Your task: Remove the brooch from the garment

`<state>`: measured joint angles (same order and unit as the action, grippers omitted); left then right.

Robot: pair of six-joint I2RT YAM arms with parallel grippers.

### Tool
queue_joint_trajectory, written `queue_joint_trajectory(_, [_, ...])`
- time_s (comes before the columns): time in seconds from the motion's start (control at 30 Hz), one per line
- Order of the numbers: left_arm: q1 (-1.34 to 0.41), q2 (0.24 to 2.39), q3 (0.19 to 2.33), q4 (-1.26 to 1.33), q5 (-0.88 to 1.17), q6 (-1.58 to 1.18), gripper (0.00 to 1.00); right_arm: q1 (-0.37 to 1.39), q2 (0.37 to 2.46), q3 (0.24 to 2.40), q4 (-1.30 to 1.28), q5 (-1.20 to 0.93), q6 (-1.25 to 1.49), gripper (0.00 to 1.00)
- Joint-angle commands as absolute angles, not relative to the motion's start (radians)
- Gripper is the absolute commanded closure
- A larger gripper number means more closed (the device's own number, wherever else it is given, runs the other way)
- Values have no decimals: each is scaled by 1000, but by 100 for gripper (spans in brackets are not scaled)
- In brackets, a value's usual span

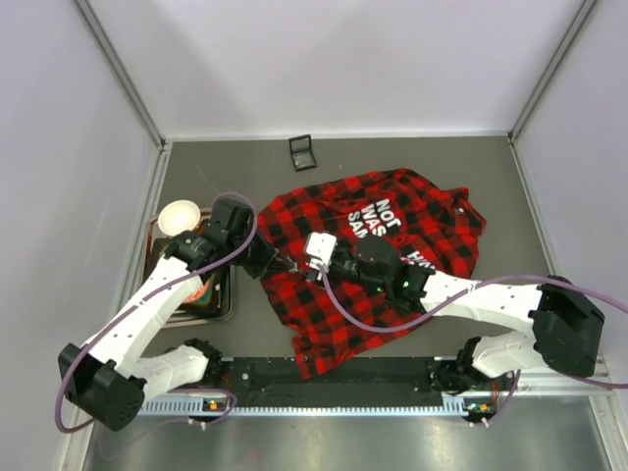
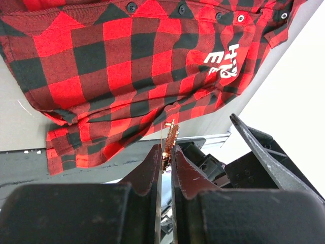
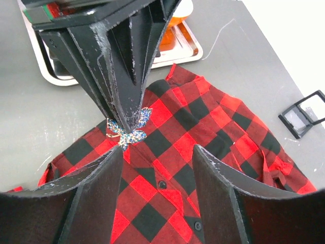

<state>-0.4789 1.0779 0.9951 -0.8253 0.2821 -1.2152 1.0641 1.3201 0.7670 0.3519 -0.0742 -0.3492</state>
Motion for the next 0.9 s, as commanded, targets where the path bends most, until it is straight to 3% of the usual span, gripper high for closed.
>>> queue_joint_trajectory(0.0, [-474, 1057, 1034, -847, 250, -1290, 100, 1078, 1321, 782, 454, -146, -365, 44])
queue_joint_trajectory(0.5, [-474, 1032, 1049, -854, 238, -1394, 100, 1106, 1351, 744, 506, -167, -298, 48])
queue_joint_trajectory(0.87, [-474, 1025, 1016, -818, 287, -1472, 100, 1127, 1370, 742, 552, -106, -272, 63])
